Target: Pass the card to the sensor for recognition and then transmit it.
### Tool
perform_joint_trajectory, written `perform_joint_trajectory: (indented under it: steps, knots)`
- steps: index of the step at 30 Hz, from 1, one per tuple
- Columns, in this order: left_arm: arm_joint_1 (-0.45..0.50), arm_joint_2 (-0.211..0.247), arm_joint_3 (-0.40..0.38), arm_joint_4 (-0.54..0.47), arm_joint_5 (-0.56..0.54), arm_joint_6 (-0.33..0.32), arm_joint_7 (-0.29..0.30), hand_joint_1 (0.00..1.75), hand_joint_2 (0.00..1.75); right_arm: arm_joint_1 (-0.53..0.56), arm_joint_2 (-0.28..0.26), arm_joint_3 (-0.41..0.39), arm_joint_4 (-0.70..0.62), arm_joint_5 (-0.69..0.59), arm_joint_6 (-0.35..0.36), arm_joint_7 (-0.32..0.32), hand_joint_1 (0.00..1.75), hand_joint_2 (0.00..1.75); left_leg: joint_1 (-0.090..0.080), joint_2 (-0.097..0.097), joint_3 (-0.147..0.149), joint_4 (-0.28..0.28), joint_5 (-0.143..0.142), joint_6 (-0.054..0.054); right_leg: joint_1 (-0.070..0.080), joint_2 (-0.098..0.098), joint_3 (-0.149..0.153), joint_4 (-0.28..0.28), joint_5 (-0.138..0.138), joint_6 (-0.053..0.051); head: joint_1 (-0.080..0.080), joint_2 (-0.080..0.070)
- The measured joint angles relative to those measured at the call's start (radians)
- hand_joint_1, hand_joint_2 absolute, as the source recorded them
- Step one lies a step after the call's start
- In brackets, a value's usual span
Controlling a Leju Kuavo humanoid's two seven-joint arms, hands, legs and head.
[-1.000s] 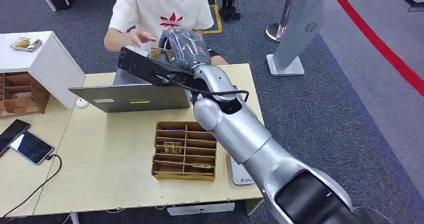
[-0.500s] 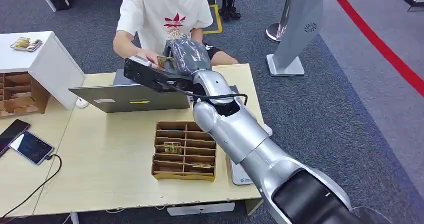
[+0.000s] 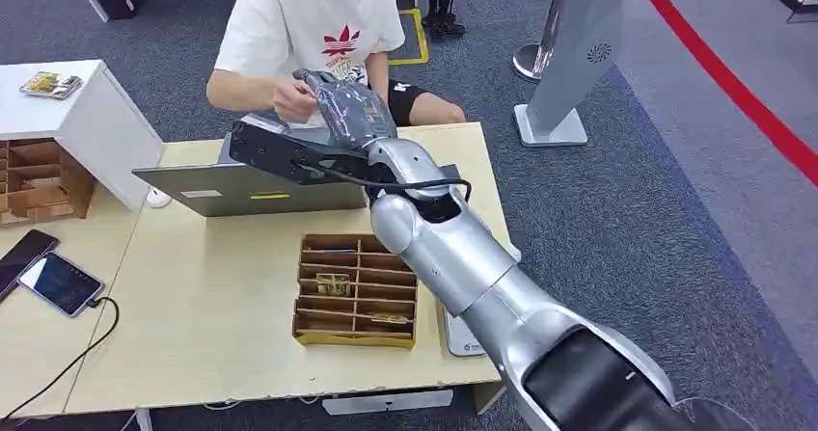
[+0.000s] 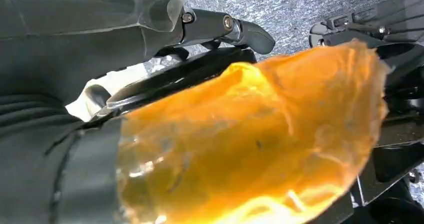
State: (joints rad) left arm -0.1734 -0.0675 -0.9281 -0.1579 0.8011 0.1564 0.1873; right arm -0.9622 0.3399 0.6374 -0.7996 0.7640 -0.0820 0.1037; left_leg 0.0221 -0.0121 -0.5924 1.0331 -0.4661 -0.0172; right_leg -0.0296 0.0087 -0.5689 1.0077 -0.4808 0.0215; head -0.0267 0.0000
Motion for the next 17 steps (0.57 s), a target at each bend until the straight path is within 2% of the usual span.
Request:
perform_joint_trajectory:
  steps: [5, 9, 13, 17]
  knots:
    - [0.003, 0.001, 0.001, 0.000, 0.012, 0.005, -0.009, 0.00, 0.00, 0.028, 0.000, -0.003, -0.052, -0.085, 0.013, -0.040, 0.00, 0.00, 0.000, 0.000, 0.000, 0.000, 0.000, 0.000, 0.000, 0.000, 0.000, 0.000, 0.000, 0.000, 0.000, 0.000]
    - [0.009, 0.003, 0.008, 0.000, 0.034, 0.011, -0.027, 0.00, 0.00, 0.078, -0.002, -0.011, -0.141, -0.193, 0.023, -0.090, 0.00, 0.00, 0.000, 0.000, 0.000, 0.000, 0.000, 0.000, 0.000, 0.000, -0.001, 0.000, 0.000, 0.000, -0.001, 0.000]
    - [0.019, 0.006, 0.030, 0.000, 0.061, 0.023, -0.051, 0.00, 0.00, 0.166, -0.023, -0.014, -0.282, -0.380, 0.031, -0.143, 0.00, 0.00, 0.000, 0.000, 0.000, 0.000, 0.000, 0.000, 0.000, 0.000, -0.001, 0.000, 0.000, 0.000, 0.000, 0.000]
    - [0.031, 0.009, 0.054, 0.000, 0.083, 0.034, -0.069, 0.00, 0.00, 0.257, -0.070, -0.016, -0.413, -0.580, 0.057, -0.203, 0.00, 0.00, 0.000, 0.000, 0.000, 0.000, -0.001, 0.000, 0.000, 0.000, -0.001, -0.001, 0.000, 0.000, 0.000, 0.000]
